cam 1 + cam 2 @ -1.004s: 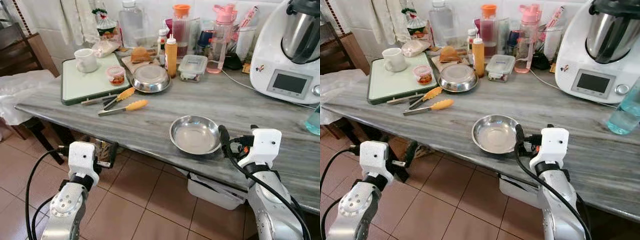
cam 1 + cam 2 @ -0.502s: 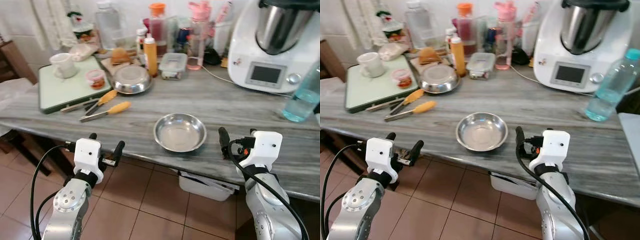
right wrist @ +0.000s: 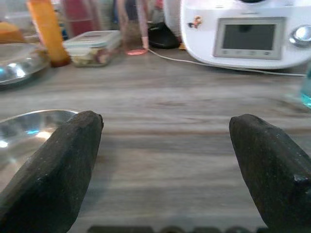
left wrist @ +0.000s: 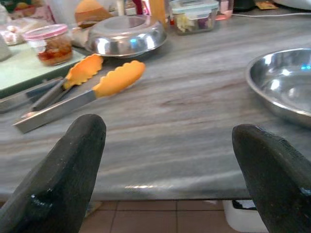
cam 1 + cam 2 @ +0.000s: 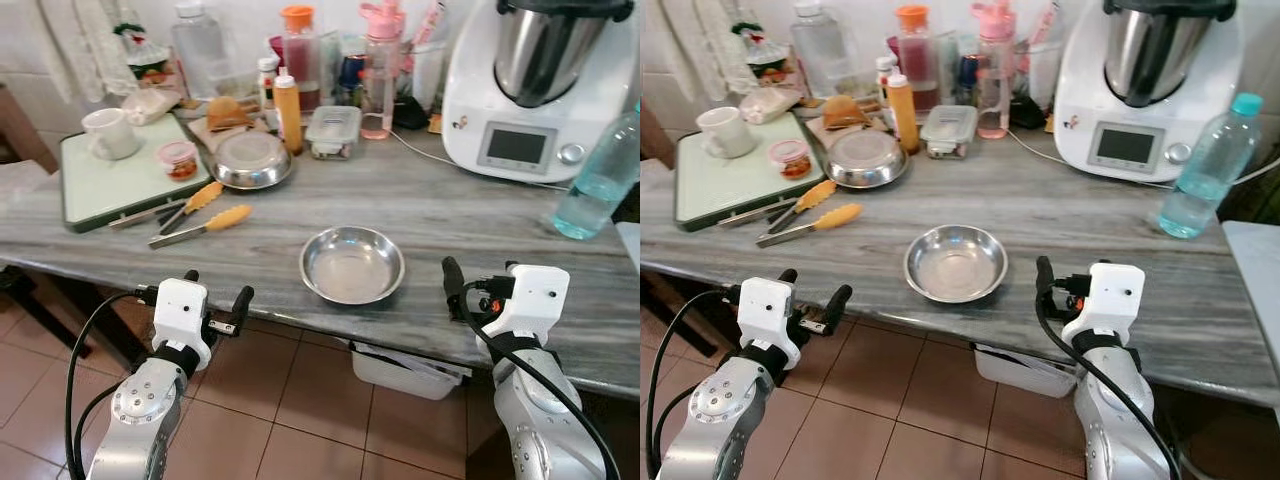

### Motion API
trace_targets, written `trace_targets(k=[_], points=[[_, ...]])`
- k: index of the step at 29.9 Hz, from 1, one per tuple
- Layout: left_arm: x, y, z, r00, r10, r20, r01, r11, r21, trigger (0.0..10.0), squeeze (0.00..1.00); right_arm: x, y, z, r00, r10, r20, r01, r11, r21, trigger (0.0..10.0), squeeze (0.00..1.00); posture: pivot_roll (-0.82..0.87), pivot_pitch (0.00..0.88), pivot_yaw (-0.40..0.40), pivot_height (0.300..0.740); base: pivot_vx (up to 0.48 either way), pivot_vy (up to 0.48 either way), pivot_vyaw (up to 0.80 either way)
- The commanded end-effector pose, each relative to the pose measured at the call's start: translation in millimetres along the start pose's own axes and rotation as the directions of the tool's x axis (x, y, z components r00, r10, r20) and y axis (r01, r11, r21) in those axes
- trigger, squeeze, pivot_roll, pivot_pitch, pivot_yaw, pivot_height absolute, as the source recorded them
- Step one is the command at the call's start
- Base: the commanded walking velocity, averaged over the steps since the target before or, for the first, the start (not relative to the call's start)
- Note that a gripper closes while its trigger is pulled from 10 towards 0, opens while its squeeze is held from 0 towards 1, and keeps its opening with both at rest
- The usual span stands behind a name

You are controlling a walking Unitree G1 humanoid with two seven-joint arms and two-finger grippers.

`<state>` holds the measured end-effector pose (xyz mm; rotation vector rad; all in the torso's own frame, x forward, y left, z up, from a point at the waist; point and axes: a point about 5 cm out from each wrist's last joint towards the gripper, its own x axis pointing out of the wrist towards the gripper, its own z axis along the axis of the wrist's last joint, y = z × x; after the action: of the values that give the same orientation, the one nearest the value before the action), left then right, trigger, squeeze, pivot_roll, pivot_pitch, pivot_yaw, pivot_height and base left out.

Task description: Setting the table

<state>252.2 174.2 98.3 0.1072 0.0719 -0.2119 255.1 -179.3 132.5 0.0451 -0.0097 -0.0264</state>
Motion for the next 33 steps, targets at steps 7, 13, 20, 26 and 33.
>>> trace_targets(k=[7,13,20,26,33], points=[[1.0,2.1,0.8,1.0,0.003,-0.014,-0.003,1.0,0.014,10.0,0.0,1.0,-3.3,8.9,0.998,-0.038,0.058,0.04,0.999,-0.027,10.0,0.0,-0.01,0.0,0.075,0.74,0.0,0.0,0.0],[3.7,3.0,2.2,1.0,0.003,-0.014,-0.003,1.0,0.016,10.0,0.0,3.0,-12.4,1.4,0.995,-0.102,0.006,0.102,0.994,0.042,10.0,0.0,-0.01,0.0,0.077,0.74,-0.244,0.0,0.0],[5.5,2.8,2.7,1.0,0.002,-0.016,-0.002,1.0,0.017,10.0,0.0,4.3,-12.2,1.7,0.994,-0.106,0.025,0.104,0.993,0.055,10.0,0.0,-0.01,0.0,0.08,0.74,-0.276,0.0,0.0],[7.1,2.3,3.2,1.0,0.004,-0.017,-0.004,1.0,0.017,10.0,0.0,6.2,-12.9,0.7,0.992,-0.127,0.007,0.127,0.991,0.049,10.0,0.0,-0.01,0.0,0.078,0.74,-0.293,0.0,0.0],[7.3,2.0,2.8,1.0,0.003,-0.019,-0.002,1.0,0.017,10.0,0.0,6.6,-14.0,-0.5,0.992,-0.13,0.003,0.129,0.99,0.047,10.0,0.0,-0.01,0.0,0.078,0.74,-0.294,0.0,0.0]])
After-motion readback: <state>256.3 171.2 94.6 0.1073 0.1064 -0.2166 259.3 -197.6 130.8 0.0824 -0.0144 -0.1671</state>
